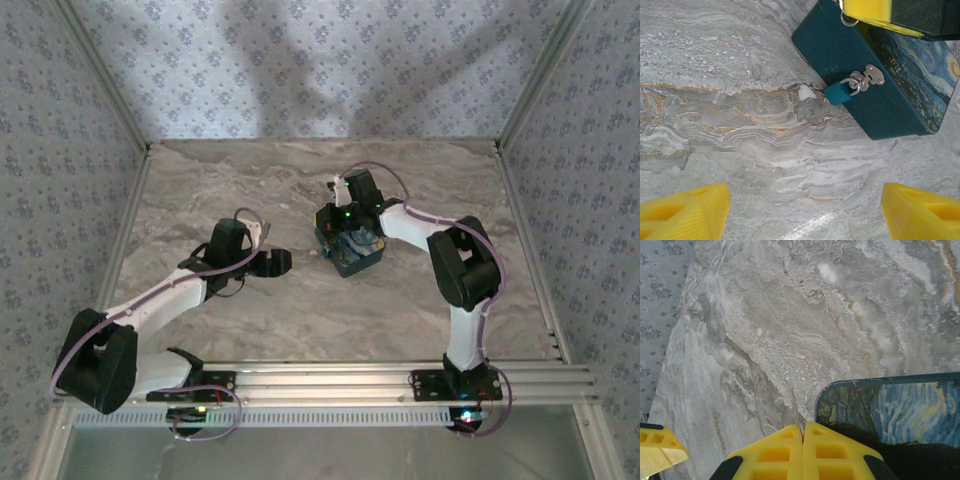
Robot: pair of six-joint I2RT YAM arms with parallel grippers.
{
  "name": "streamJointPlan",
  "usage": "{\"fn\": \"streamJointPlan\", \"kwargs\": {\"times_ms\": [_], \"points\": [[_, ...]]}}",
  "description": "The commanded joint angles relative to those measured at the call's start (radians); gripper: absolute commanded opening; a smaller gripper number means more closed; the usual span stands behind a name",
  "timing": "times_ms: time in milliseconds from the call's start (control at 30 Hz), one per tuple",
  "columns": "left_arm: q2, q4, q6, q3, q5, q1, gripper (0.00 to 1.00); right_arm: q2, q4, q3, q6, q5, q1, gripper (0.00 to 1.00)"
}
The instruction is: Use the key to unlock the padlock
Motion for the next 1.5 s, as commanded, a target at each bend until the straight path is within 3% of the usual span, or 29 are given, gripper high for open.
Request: {"fn": "streamJointPlan", "kwargs": {"times_ms": [0, 367, 667, 1133, 1467], "points": [[-0.031, -0.006, 0.035, -0.023, 0.001, -0.014, 0.80, 0.025, -0.053, -0.040, -0.014, -0.024, 0.028, 0.00], [-0.030, 0.017, 0.068, -0.048, -0.003, -0.065, 0.80, -0.014, -0.035, -0.084, 0.007, -0.064, 0.084, 0.00], [-0.014, 0.207, 0.076, -0.136, 0.028, -0.094, 0.79, -0.183, -0.029, -0.137, 0.016, -0.049, 0.048, 0.00], [0.245, 0.430, 0.106, -0.066, 0.040, -0.150, 0.77, -0.416, 0.000, -0.449, 0.045, 0.016, -0.050, 0.00], [0.394, 0.516, 0.124, -0.003, 0.085, -0.153, 0.75, -0.426, -0.055, -0.493, 0.019, 0.045, -0.087, 0.00]]}}
